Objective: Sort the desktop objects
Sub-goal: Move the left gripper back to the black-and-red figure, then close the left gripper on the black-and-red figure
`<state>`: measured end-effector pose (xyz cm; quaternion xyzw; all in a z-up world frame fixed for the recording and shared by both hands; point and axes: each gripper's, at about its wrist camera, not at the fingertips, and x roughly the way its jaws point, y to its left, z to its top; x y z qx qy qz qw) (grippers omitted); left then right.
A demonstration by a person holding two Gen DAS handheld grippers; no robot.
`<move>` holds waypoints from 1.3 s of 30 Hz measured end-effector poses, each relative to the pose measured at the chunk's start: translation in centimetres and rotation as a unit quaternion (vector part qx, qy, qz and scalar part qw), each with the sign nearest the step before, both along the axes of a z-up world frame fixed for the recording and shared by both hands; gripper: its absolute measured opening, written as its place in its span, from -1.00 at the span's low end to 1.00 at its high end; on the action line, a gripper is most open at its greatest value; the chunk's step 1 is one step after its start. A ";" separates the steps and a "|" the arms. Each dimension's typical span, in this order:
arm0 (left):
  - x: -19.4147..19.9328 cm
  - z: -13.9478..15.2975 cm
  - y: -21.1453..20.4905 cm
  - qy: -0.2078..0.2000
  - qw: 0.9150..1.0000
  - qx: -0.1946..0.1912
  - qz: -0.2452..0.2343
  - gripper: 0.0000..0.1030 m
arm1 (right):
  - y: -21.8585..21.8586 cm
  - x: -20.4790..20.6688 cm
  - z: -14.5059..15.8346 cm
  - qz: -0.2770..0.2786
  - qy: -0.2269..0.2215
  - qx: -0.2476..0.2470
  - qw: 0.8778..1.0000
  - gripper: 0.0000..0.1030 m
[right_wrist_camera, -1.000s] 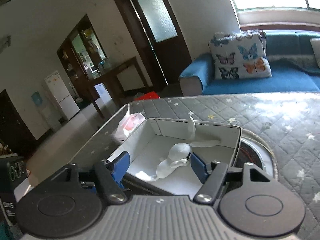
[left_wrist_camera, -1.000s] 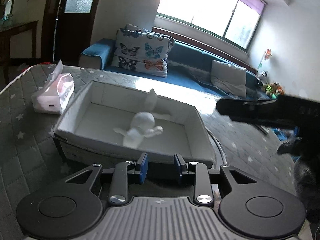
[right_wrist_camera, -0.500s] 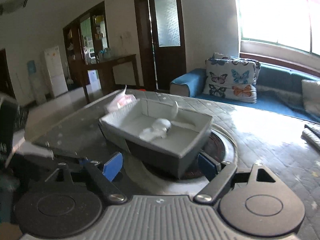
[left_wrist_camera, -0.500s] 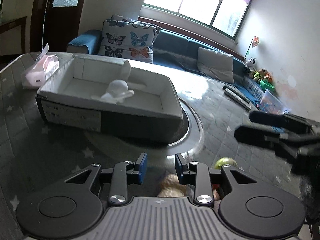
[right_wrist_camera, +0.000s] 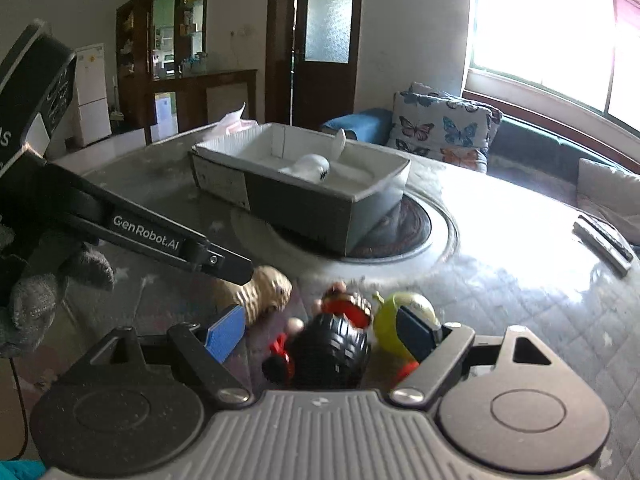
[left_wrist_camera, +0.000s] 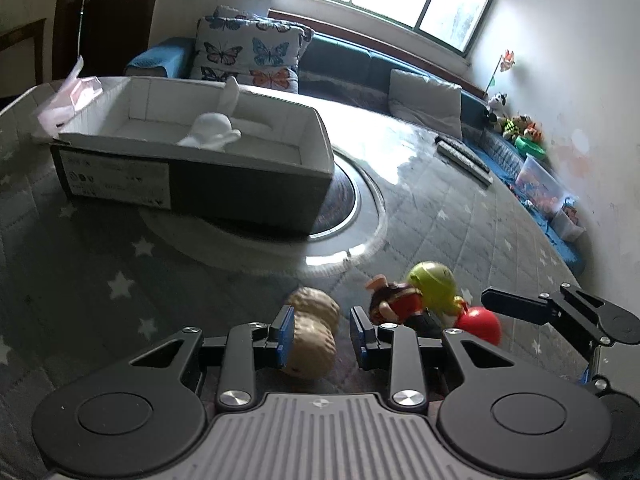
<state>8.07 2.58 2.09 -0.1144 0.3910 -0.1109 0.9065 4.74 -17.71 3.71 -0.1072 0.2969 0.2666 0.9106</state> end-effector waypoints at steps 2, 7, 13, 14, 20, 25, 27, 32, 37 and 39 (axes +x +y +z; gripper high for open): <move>-0.1 -0.1 -0.4 0.002 1.000 -0.003 -0.003 -0.36 | -0.1 -0.3 -0.4 -0.003 0.001 -0.001 1.000 0.64; -0.3 -0.2 -1.1 0.003 1.000 -0.007 -0.008 -0.36 | -0.1 -0.7 -1.0 -0.009 0.006 0.002 1.000 0.64; -0.3 -0.3 -2.0 0.008 1.000 -0.010 -0.015 -0.36 | 0.0 -1.1 -1.9 -0.016 0.012 -0.002 1.000 0.64; -0.3 -0.3 -2.1 0.009 1.000 -0.011 -0.015 -0.36 | -0.1 -1.1 -2.0 -0.017 0.013 -0.001 1.000 0.64; -0.1 -0.5 -2.3 0.015 1.000 -0.021 -0.016 -0.36 | -0.5 -1.1 -2.5 -0.021 0.020 0.003 1.000 0.64; 0.2 -0.5 -2.5 0.021 0.999 -0.028 -0.016 -0.36 | -0.6 -1.3 -2.9 -0.020 0.024 0.005 0.999 0.64; 0.3 -0.6 -2.6 0.022 0.999 -0.029 -0.017 -0.36 | -0.5 -1.3 -3.0 -0.021 0.026 0.006 0.999 0.64; 0.9 -0.9 -2.8 0.033 0.999 -0.037 -0.016 -0.36 | -0.7 -1.0 -3.3 -0.022 0.033 0.013 0.999 0.64; 1.3 -1.0 -3.1 0.036 0.998 -0.046 -0.017 -0.36 | -0.6 -0.9 -3.3 -0.021 0.034 0.016 0.999 0.64; 1.6 -1.0 -3.3 0.039 0.998 -0.051 -0.019 -0.36 | -0.6 -0.8 -3.2 -0.022 0.034 0.018 0.999 0.64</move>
